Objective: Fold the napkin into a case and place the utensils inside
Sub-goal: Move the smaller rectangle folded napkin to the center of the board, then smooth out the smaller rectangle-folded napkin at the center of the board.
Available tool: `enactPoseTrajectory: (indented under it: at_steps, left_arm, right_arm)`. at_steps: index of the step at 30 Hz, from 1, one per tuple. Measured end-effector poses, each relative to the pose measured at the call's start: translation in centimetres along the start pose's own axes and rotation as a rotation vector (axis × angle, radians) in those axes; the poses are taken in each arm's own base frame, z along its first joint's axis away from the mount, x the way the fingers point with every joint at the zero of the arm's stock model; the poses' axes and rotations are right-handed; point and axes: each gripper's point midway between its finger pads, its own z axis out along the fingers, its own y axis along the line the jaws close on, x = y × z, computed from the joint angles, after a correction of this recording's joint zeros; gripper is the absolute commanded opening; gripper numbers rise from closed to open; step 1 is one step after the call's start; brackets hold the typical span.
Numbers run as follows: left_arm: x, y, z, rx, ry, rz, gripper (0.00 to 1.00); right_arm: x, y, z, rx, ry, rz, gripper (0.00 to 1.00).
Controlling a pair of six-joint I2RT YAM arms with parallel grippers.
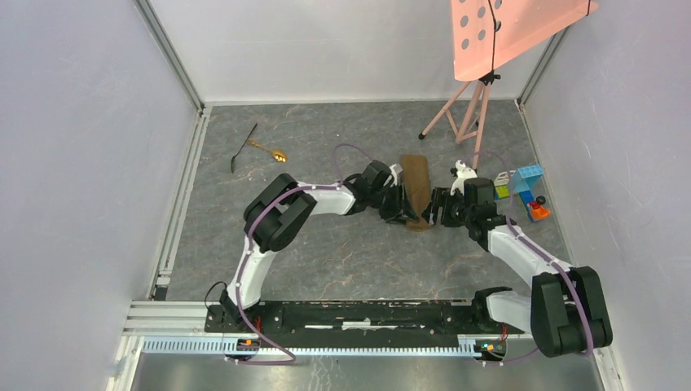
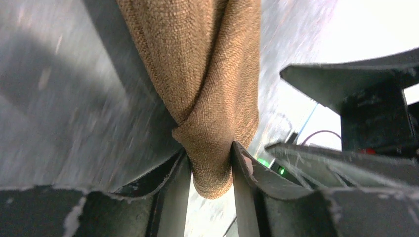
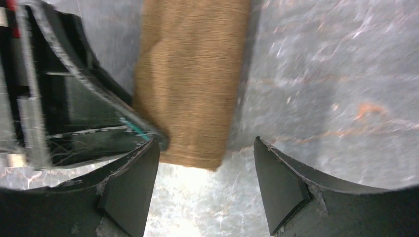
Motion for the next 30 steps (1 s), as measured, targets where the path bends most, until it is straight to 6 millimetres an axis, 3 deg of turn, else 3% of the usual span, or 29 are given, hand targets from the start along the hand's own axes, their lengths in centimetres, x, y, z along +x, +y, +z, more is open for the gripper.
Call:
enactPoseTrajectory:
  at_steps: [4, 7, 10, 12, 15, 18, 21, 23, 26, 30]
  left_arm:
    - [-2.9, -2.1, 2.4, 0.063, -0.034, 0.021, 0.64]
    - [-2.9, -2.6, 2.2, 0.082, -0.039, 0.02, 0.69]
    - [-1.6, -1.7, -0.1, 0.053, -0.039, 0.0, 0.63]
    - [-1.3, -1.1, -1.8, 0.028, -0.039, -0.023, 0.49]
    - [-4.2, -1.7, -3.8, 0.043, -0.091, -0.032, 0.3]
    - [-8.4, -3.8, -4.2, 0.107, -0.143, -0.008, 0.24]
    - [-12.2, -6.3, -3.4, 0.2, -0.19, 0.04, 0.2]
    - [-12.8, -6.8, -2.3, 0.239, -0.183, 0.048, 0.2]
    - [-11.8, -5.8, 0.1, 0.25, -0.142, 0.034, 0.2]
    - [-9.6, -3.1, 2.9, 0.208, -0.068, -0.012, 0.2]
  right_arm:
    - [-3.6, -1.2, -0.2, 0.037, -0.061, 0.002, 0.76]
    - [-5.3, -2.2, -0.5, 0.029, -0.093, 0.034, 0.76]
    - [-6.1, -2.2, -0.5, -0.033, -0.111, 0.07, 0.63]
    - [-5.9, -0.9, 0.2, -0.126, -0.094, 0.088, 0.5]
    - [-5.3, 1.3, 1.1, -0.274, -0.064, 0.14, 0.43]
    - [-4.2, 2.7, 1.3, -0.375, -0.051, 0.191, 0.33]
    - [-3.8, 3.4, 1.5, -0.436, -0.042, 0.22, 0.3]
    - [-3.3, 3.6, 1.9, -0.466, -0.039, 0.239, 0.27]
    - [-1.3, 3.3, 2.3, -0.471, -0.018, 0.265, 0.24]
    - [3.9, 3.0, 2.6, -0.472, 0.067, 0.347, 0.21]
